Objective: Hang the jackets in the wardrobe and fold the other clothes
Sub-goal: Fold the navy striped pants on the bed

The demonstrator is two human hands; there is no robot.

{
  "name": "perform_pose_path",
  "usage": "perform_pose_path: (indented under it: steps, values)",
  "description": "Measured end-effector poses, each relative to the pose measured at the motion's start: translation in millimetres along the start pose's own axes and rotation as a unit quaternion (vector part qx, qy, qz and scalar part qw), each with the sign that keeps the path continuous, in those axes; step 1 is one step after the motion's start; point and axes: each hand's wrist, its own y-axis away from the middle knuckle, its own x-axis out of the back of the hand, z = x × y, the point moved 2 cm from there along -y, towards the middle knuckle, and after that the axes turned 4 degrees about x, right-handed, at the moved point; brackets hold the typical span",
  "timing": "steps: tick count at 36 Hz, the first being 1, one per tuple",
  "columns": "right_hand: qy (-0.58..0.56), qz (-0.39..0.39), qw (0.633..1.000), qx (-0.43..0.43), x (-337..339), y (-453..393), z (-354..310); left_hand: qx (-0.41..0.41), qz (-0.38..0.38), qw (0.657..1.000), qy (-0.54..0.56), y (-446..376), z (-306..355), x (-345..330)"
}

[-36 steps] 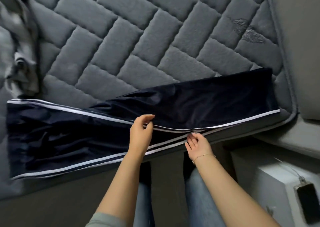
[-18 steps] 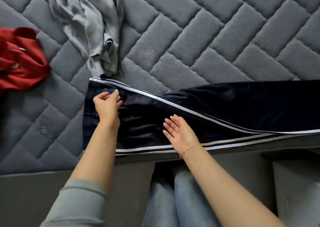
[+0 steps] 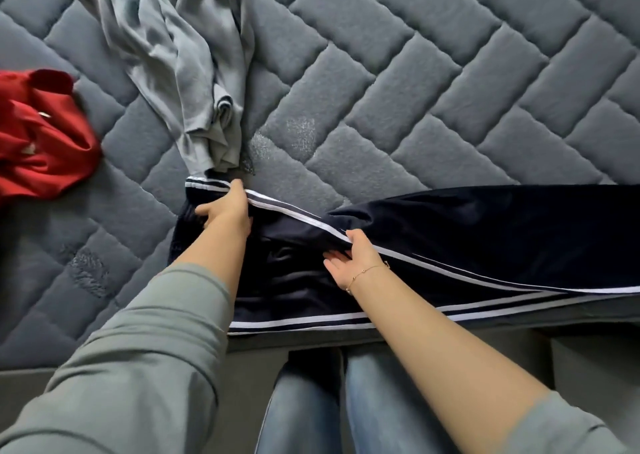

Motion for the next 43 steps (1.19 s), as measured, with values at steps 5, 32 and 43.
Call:
perform_pose_path:
  steps: [5,32,43]
  values:
    - [-0.016,0.032,0.996,0.077,9,-1,11,-0.075,0.008,0.995,0.062,3,-18,15]
    - [-0.188,-0.004,0.964,0.186,84,-1,103,0.075,-0.327,0.894,0.297,-61,-134,191]
    - [-0.166,0.061,0.958,0.224,118,-11,105,0.098,-0.236,0.913,0.317,-63,-151,196]
